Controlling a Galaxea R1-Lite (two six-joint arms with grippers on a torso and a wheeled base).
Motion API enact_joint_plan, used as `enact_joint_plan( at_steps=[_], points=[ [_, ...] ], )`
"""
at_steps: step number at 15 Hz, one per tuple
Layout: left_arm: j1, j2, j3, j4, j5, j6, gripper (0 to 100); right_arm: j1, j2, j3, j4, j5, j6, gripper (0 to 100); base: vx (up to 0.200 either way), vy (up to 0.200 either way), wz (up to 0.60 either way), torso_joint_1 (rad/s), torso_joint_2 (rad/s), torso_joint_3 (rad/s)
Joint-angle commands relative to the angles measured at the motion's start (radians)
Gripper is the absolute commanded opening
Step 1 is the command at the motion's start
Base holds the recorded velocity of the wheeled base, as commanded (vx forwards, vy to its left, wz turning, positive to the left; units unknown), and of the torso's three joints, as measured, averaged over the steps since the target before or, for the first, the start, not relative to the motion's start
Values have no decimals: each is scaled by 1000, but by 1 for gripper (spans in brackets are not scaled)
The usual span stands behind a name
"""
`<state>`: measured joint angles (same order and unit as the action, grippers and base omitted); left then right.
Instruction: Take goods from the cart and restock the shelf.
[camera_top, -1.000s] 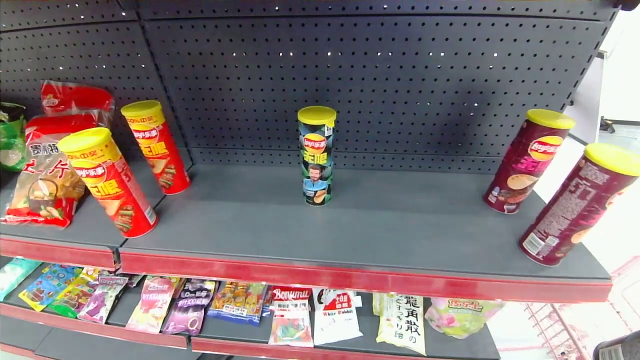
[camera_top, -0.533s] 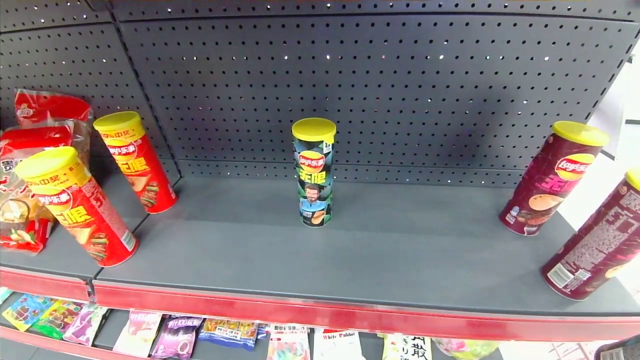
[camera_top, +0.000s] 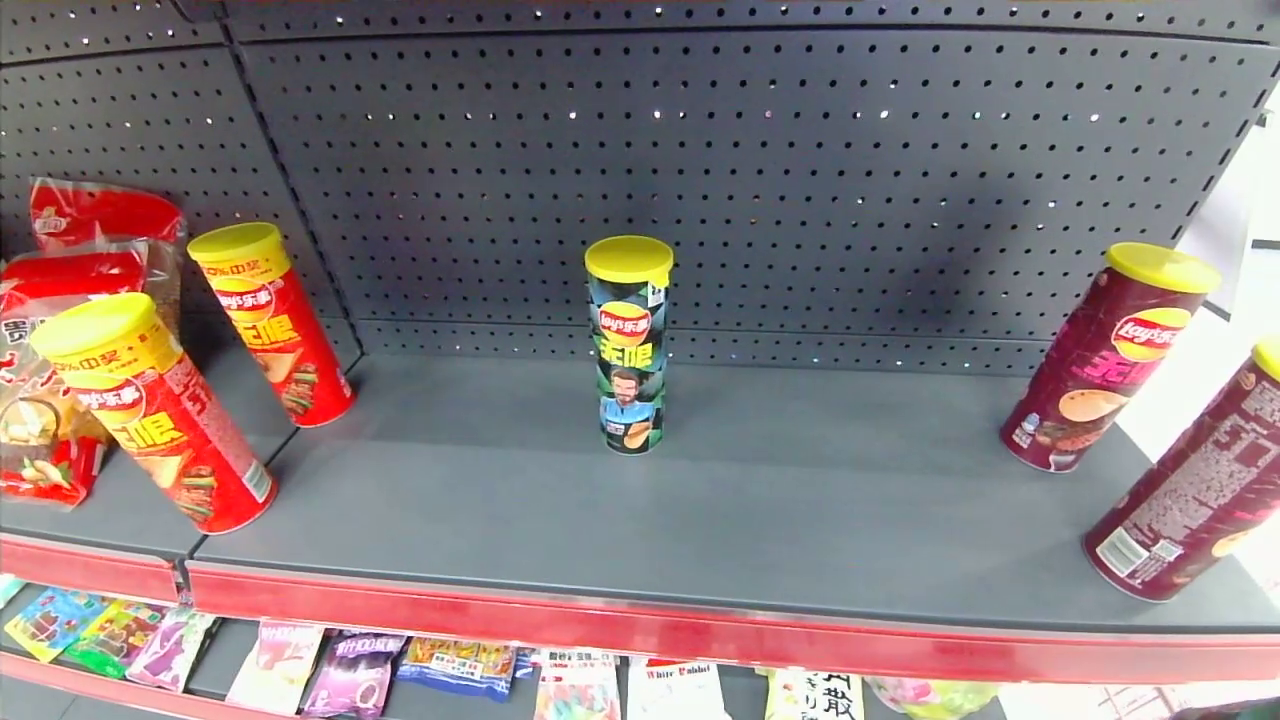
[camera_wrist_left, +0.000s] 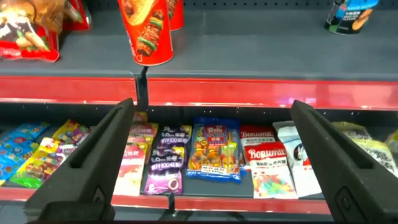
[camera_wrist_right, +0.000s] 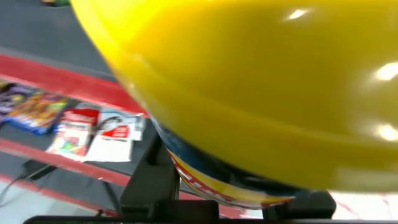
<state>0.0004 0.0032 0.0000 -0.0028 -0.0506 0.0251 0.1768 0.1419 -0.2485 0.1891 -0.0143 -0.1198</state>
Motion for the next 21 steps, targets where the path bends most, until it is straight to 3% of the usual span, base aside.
enact_joint_plan(
  at_steps=[1, 7, 10, 11, 12, 13, 14, 15, 16, 17, 18, 19, 21],
  points=[
    [0, 1, 0, 0, -11, 10, 100, -2, -19, 15, 4, 4, 0, 0, 0, 0, 0, 0, 0, 0],
    [-3, 21, -2, 0, -25, 16, 100, 18, -42, 127, -7, 39, 57, 0, 0, 0, 0, 0, 0, 0],
    [-14, 46, -3, 0, -57, 68, 100, 18, -42, 149, -30, 42, 51, 0, 0, 0, 0, 0, 0, 0],
    [-27, 58, -3, -2, -57, 70, 100, 18, -42, 150, -30, 42, 51, 0, 0, 0, 0, 0, 0, 0],
    [-37, 80, -49, -16, -89, 45, 100, 18, -42, 150, -30, 43, 54, 0, 0, 0, 0, 0, 0, 0],
    [-65, 297, -247, -37, -115, -56, 100, 20, -42, 150, -31, 48, 54, 0, 0, 0, 0, 0, 0, 0],
    [-60, 474, -388, -59, -101, -140, 100, 21, -41, 150, -31, 53, 57, 0, 0, 0, 0, 0, 0, 0],
    [-65, 669, -606, -105, -115, -234, 100, 23, -42, 152, -31, 56, 58, 0, 0, 0, 0, 0, 0, 0],
    [-77, 727, -630, -111, -153, -223, 100, 23, -42, 152, -31, 56, 60, 0, 0, 0, 0, 0, 0, 0],
    [-125, 764, -614, -108, -255, -148, 100, 21, -42, 152, -31, 56, 65, 0, 0, 0, 0, 0, 0, 0],
    [-143, 848, -566, -118, -298, -45, 100, 21, -42, 152, -31, 56, 65, 0, 0, 0, 0, 0, 0, 0],
    [-143, 871, -563, -128, -298, -31, 100, 21, -42, 152, -31, 56, 65, 0, 0, 0, 0, 0, 0, 0],
    [-200, 1103, -574, -339, -324, 9, 100, 21, -42, 152, -31, 56, 65, 0, 0, 0, 0, 0, 0, 0]
  ],
)
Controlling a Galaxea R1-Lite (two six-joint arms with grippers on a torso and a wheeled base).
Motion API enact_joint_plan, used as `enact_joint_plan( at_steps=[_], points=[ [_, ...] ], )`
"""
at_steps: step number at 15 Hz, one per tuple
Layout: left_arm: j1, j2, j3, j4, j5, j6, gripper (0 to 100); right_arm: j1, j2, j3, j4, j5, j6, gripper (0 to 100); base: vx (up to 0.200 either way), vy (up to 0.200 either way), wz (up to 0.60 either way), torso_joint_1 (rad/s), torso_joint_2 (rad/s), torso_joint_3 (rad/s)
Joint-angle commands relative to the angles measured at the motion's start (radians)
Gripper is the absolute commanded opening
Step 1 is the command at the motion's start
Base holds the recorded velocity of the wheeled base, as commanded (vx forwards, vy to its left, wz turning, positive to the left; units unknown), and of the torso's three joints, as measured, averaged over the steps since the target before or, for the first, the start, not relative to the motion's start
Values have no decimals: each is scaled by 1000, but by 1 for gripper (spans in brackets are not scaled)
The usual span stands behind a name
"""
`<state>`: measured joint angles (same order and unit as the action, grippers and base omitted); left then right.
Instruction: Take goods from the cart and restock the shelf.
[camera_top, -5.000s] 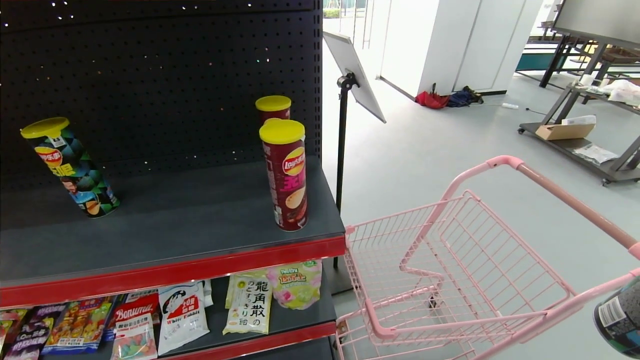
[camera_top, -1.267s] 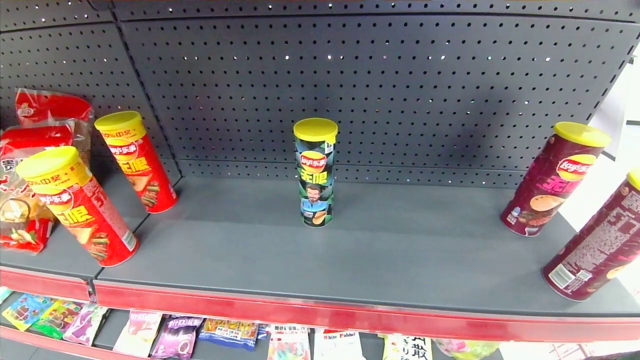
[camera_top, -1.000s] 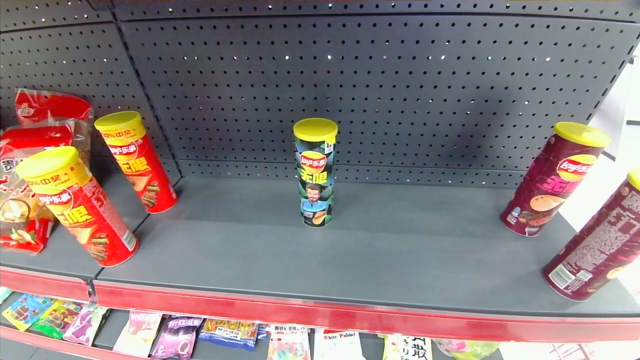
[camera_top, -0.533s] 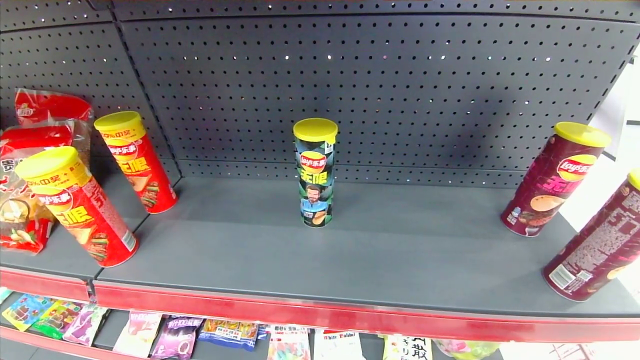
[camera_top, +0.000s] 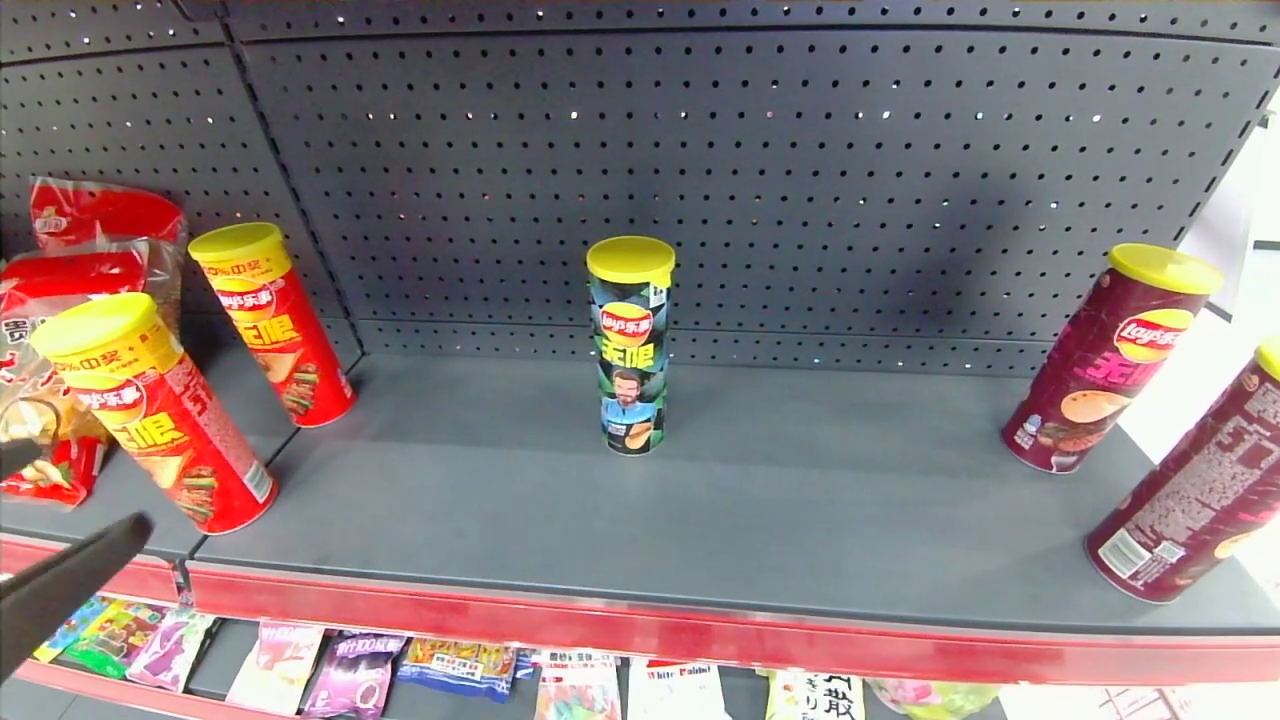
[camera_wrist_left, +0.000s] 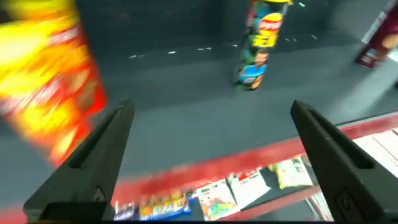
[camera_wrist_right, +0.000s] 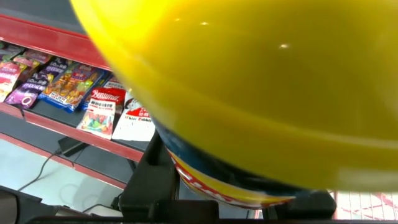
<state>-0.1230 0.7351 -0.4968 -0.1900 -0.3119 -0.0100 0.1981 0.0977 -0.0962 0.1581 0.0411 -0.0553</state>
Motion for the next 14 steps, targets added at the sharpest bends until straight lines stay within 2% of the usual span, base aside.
enact_joint_plan(
  at_steps=[1, 2, 3, 5, 6, 8, 9, 10, 11, 14],
  points=[
    [-99, 535, -100, -322, -121, 45, 100, 1, 2, 0, 0, 0, 0, 0, 0, 0, 0, 0, 0, 0],
    [-103, 581, -105, -370, -168, 45, 100, 1, 2, 0, 0, 0, 0, 0, 0, 0, 0, 0, 0, 0],
    [-99, 710, -108, -491, -380, 54, 100, 0, 2, 0, 0, 0, 0, 0, 0, 0, 0, 0, 0, 0],
    [-103, 837, -134, -591, -429, 101, 100, 0, 2, 0, 0, 0, 2, 0, 0, 0, 0, 0, 0, 0],
    [-99, 882, -158, -603, -464, 113, 100, 1, 2, 0, 0, 0, 2, 0, 0, 0, 0, 0, 0, 0],
    [-98, 949, -212, -606, -483, 133, 100, 1, 2, 0, 0, 0, 8, 0, 0, 0, 0, 0, 0, 0],
    [-98, 1020, -269, -611, -492, 163, 100, 0, 2, 0, 0, 0, 14, 0, 0, 0, 0, 0, 0, 0],
    [-99, 1063, -319, -612, -506, 177, 100, 0, 2, 0, 0, 0, 15, 0, 0, 0, 0, 0, 0, 0],
    [-106, 1095, -367, -611, -530, 179, 100, 0, 2, 0, 0, 0, 14, 0, 0, 0, 0, 0, 0, 0],
    [-119, 1169, -463, -605, -541, 177, 100, 0, 2, 0, 0, 0, 19, 0, 0, 0, 0, 0, 0, 0]
  ],
)
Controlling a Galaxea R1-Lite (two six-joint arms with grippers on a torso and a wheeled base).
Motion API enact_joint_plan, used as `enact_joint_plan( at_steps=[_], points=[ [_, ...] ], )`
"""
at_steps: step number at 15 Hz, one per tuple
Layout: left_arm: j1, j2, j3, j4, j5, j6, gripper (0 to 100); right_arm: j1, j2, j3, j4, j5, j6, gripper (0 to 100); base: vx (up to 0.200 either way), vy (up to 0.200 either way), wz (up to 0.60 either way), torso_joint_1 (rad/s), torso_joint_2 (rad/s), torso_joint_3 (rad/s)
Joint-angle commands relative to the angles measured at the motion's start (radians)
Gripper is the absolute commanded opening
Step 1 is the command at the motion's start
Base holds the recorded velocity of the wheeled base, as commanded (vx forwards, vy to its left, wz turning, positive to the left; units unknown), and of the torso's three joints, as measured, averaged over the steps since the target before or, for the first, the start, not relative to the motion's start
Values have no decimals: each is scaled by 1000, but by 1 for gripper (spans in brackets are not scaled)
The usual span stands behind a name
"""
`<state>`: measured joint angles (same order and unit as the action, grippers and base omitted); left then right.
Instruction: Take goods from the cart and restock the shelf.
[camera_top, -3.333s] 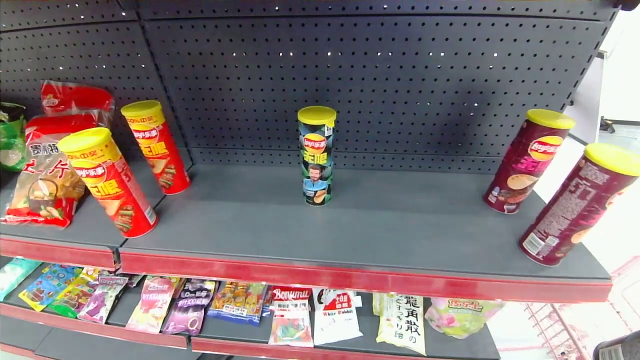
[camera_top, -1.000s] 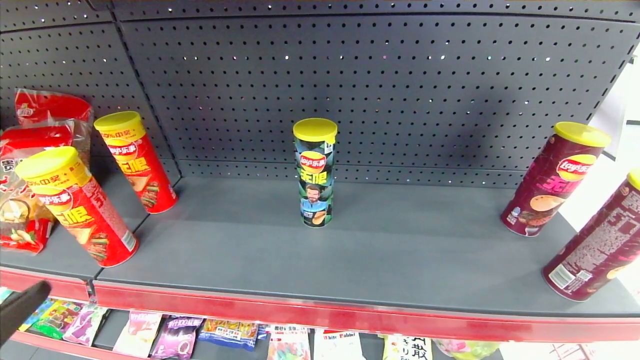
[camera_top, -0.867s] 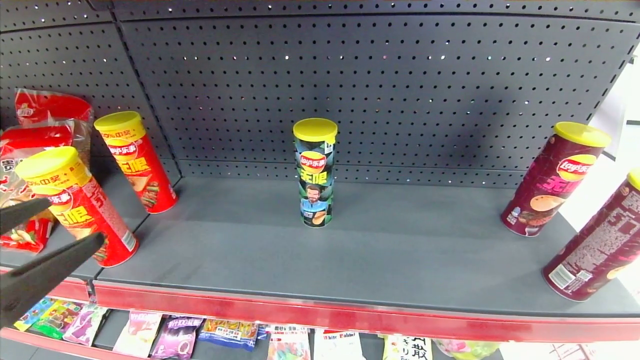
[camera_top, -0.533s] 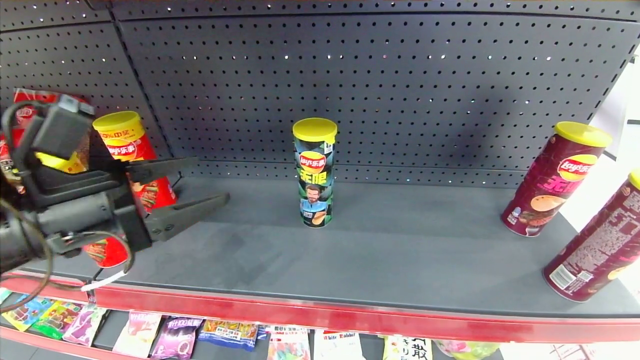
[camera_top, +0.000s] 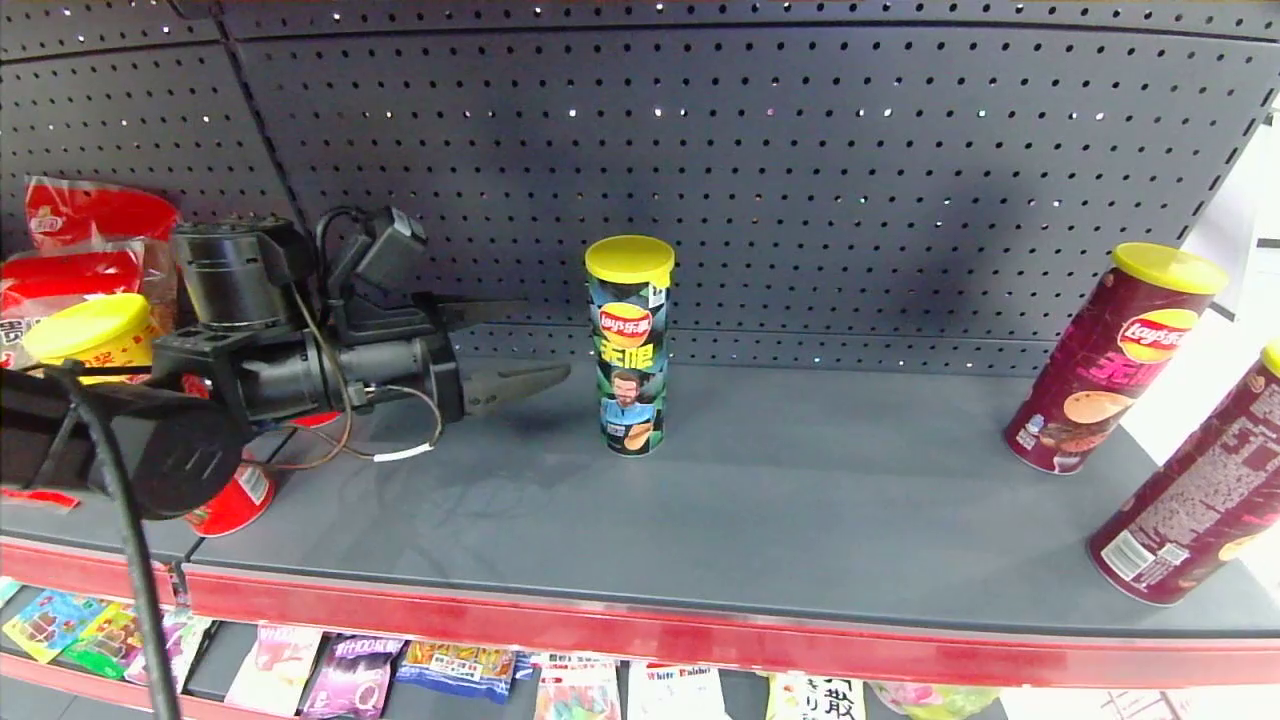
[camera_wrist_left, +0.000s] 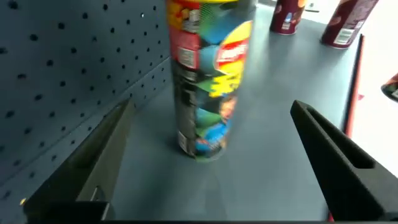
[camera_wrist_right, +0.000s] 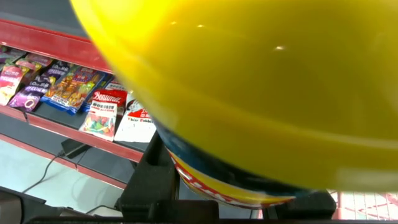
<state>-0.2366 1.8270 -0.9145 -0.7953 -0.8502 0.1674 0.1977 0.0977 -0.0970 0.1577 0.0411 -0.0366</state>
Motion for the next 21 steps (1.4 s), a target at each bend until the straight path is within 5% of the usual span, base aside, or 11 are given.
enact_joint_plan(
  at_steps=[1, 7, 12, 21],
  points=[
    [-6, 94, -64, 1, -4, 0, 100, 0, 2, 0, 0, 0, 0, 0, 0, 0, 0, 0, 0, 0],
    [-17, 156, -109, 2, -89, -5, 100, 0, 2, 0, 0, -3, -2, 0, 0, 0, 0, 0, 0, 0],
    [-30, 256, -248, 5, -145, -6, 100, 0, 2, -1, 0, -7, -3, 0, 0, 0, 0, 0, 0, 0],
    [-55, 351, -374, 8, -182, -9, 100, -1, 2, -1, 2, -13, -5, 0, 0, 0, 0, 0, 0, 0]
  ],
)
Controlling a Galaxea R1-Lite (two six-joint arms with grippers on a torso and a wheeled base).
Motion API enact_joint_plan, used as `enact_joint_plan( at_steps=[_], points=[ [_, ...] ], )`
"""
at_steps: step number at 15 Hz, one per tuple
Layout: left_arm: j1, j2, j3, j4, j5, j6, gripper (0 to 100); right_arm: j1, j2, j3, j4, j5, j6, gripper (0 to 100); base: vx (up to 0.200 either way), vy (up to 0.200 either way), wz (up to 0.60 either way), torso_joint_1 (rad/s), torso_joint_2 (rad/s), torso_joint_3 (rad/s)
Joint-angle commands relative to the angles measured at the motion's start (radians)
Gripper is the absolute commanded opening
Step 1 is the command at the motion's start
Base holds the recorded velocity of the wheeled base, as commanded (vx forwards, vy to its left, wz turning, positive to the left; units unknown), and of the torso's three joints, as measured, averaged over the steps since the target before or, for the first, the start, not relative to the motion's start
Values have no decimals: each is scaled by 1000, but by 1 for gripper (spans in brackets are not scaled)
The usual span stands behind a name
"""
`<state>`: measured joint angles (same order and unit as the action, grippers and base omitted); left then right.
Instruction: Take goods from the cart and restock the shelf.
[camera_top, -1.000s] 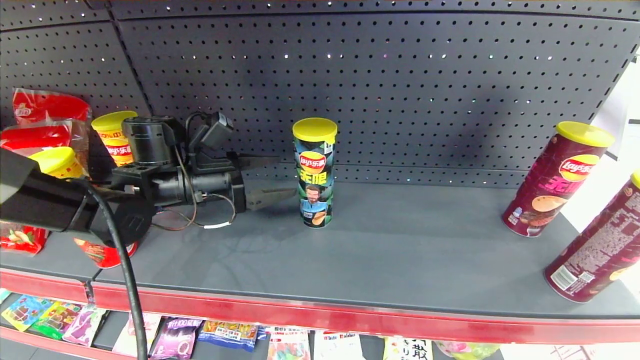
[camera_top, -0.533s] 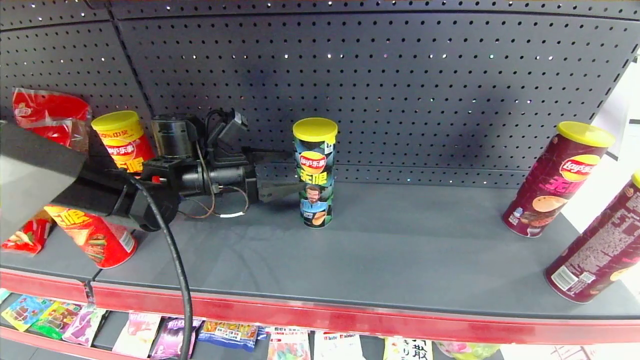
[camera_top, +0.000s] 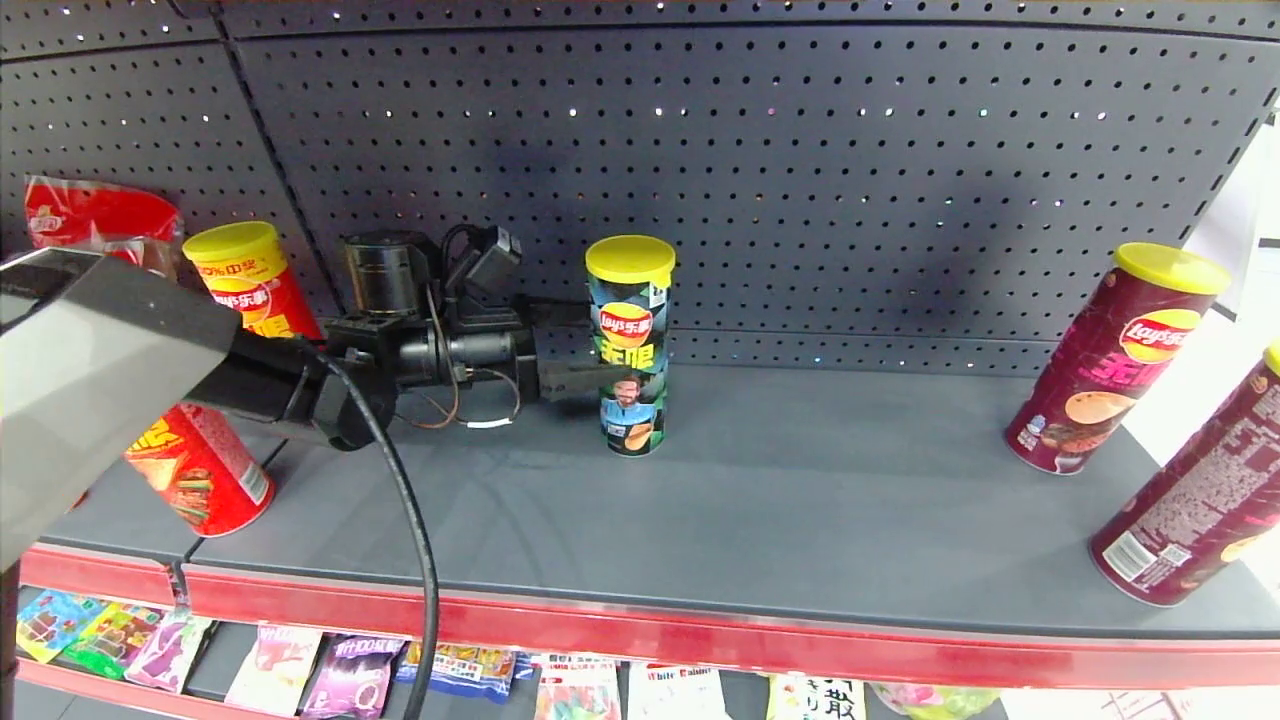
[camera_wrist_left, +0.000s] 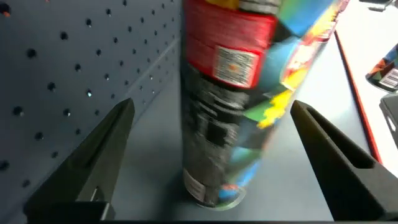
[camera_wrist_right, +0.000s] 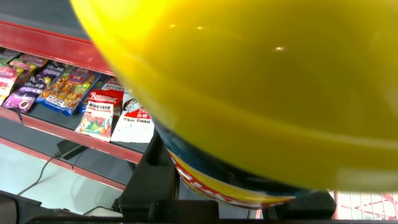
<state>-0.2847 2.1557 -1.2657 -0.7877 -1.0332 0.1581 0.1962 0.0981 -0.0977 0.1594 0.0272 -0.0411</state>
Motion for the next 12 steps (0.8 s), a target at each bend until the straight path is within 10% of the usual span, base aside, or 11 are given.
enact_joint_plan(
  at_steps=[1, 12],
  points=[
    [-13, 27, -35, 2, 1, -11, 100, -1, 2, -1, 0, 0, 0, 0, 0, 0, 0, 0, 0, 0],
    [-51, 81, -110, 11, -21, -61, 100, -3, 2, -1, 0, -1, -2, 0, 0, 0, 0, 0, 0, 0]
  ],
)
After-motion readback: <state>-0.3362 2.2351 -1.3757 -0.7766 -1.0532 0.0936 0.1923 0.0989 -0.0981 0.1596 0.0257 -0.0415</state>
